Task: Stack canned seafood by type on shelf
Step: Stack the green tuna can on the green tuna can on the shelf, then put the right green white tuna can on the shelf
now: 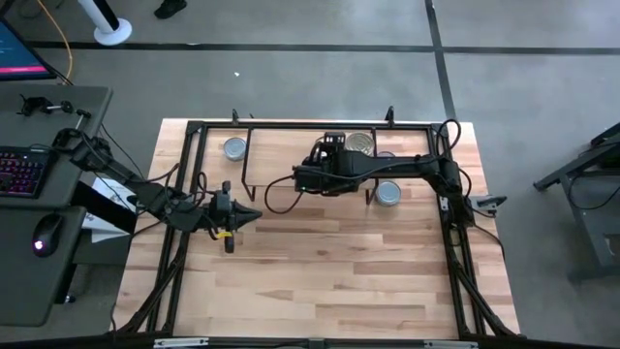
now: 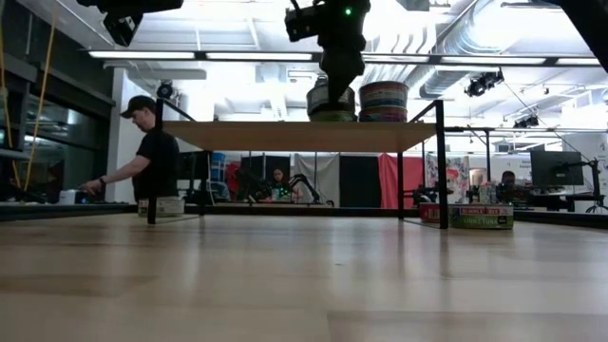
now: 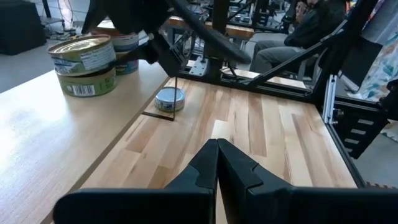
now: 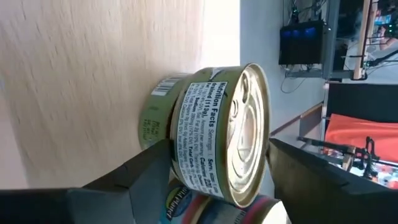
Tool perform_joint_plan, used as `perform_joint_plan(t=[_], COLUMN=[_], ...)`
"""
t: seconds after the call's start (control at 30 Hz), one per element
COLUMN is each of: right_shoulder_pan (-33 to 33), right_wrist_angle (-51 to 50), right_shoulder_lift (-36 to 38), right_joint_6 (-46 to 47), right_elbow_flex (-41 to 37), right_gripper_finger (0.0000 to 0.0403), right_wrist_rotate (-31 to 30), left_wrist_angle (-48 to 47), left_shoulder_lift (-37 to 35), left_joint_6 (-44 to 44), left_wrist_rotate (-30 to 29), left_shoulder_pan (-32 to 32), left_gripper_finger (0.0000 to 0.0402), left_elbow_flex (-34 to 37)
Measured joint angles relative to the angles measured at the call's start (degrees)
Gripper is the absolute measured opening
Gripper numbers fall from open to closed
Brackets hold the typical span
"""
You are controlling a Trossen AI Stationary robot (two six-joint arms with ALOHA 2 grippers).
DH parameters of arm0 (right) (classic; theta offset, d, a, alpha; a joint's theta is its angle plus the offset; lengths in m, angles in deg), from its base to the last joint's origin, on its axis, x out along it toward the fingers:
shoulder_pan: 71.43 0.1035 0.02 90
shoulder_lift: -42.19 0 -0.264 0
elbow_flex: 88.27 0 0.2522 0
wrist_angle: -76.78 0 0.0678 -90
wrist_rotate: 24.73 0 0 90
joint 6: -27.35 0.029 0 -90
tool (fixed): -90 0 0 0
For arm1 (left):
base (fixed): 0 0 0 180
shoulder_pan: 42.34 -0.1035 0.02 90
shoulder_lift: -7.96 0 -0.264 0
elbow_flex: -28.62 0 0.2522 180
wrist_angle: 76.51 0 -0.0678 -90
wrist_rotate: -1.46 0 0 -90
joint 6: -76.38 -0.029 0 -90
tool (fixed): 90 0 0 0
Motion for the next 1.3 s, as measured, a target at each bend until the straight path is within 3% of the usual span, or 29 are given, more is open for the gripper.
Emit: perform_joint_plan(t=[0.47,0.57,0.77,0.9,1.0,1.23,1.3], right_shoulder_pan=[-0.2,1.1,7.1,15.7,21.7,28.5,27.9], right_wrist_angle=[-1.8,-2.1,-0.7,-1.0,-1.5,3.8,6.6], right_shoulder_lift=[0.5,2.0,7.6,10.6,14.6,31.8,38.0], right_joint_6=[0.3,5.4,20.9,27.8,37.3,72.6,81.3], right_elbow_flex=[3.9,5.6,2.4,-7.3,-19.1,-48.2,-55.8], right_gripper_finger=[0.0256,0.0256,0.0249,0.0214,0.0168,0.0024,0.0008], right_wrist_rotate=[2.0,6.1,21.7,25.8,28.3,29.4,27.6], left_wrist_angle=[-0.4,-0.3,-0.3,-0.4,-0.4,0.1,1.4], left_shoulder_lift=[0.0,0.0,0.0,0.1,0.1,0.1,0.1], left_joint_6=[0.0,0.5,0.6,0.6,2.0,4.2,4.3], left_wrist_rotate=[0.0,0.4,1.0,3.2,7.3,11.2,11.9], left_shoulder_pan=[0.0,0.0,-1.5,-4.3,-6.4,-9.0,-9.5], left_gripper_finger=[0.0,0.0,0.0,0.0,0.0,0.0,0.0], left_elbow_flex=[0.0,0.0,0.0,0.0,0.0,0.0,0.0])
